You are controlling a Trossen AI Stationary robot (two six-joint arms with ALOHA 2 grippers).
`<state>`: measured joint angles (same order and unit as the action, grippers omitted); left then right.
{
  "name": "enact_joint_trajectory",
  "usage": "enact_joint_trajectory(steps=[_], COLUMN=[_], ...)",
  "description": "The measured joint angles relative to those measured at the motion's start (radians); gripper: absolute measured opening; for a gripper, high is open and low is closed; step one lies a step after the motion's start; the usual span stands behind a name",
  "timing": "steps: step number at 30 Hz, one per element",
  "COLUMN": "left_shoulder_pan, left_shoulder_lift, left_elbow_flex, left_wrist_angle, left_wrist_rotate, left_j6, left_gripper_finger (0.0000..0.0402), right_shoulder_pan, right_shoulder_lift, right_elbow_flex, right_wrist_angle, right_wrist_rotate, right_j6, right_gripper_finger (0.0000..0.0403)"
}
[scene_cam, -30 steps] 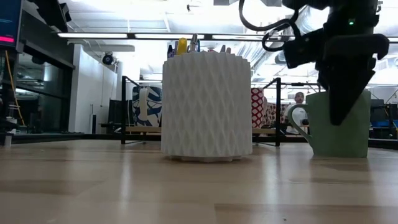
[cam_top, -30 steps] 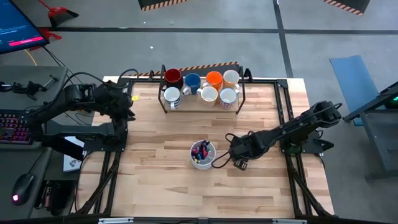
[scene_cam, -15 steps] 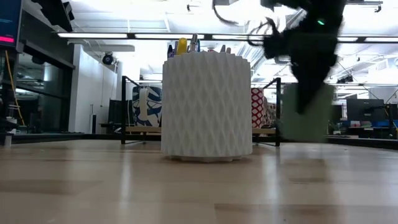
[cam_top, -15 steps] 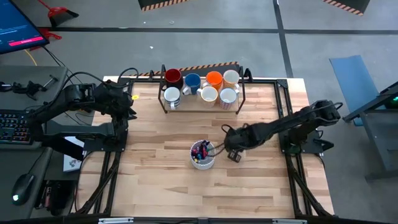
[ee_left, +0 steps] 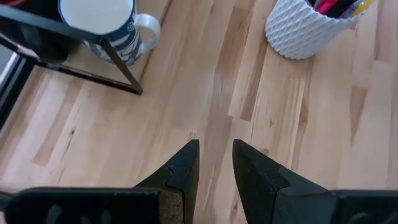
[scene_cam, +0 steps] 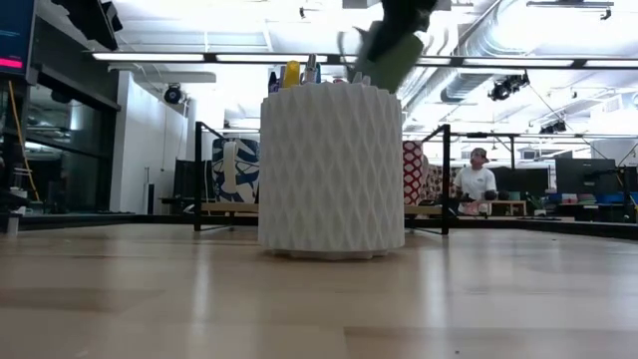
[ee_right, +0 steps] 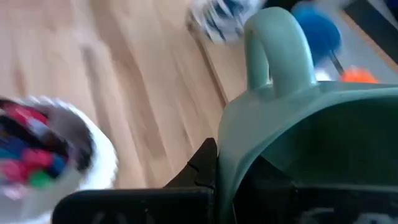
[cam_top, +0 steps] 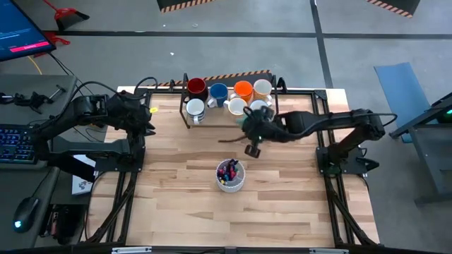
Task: Place coffee mugs
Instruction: Put the green mug into the shelf
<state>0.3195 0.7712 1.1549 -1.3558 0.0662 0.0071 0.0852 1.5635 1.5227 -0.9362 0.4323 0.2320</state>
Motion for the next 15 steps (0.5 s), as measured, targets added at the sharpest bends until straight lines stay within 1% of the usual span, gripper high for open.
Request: enact_joint_trajectory(steps=[4, 7, 11, 15], left_shoulder_pan=[0.0, 0.0, 0.0, 0.0], left_shoulder_lift=[0.001, 0.006, 0.017, 0.028], left_elbow_flex=[0.0, 0.0, 0.0, 0.0], left_wrist_angle=[0.034, 0.044, 0.045, 0.045], left_wrist_rotate=[-0.001, -0.001, -0.001, -0.002], left_j6=[0.005, 0.005, 0.005, 0.005], left_gripper_finger=[0.0088, 0.0088, 0.0088, 0.0088], right_shoulder_pan=[-0.044, -0.069, -0.099, -0.136], right_shoulder_lift=[0.019, 0.066, 0.166, 0.295], right_elbow_flex=[0.023, 0.057, 0.156, 0.306], right_wrist_angle=[0.124, 0.161, 0.152, 0.066], right_wrist_rotate=[-0.074, -0.113, -0.15, -0.198], right_j6=[-0.125, -0.205, -0.309, -0.392], right_gripper_finger=[0.0001, 0.0001, 0.0, 0.0])
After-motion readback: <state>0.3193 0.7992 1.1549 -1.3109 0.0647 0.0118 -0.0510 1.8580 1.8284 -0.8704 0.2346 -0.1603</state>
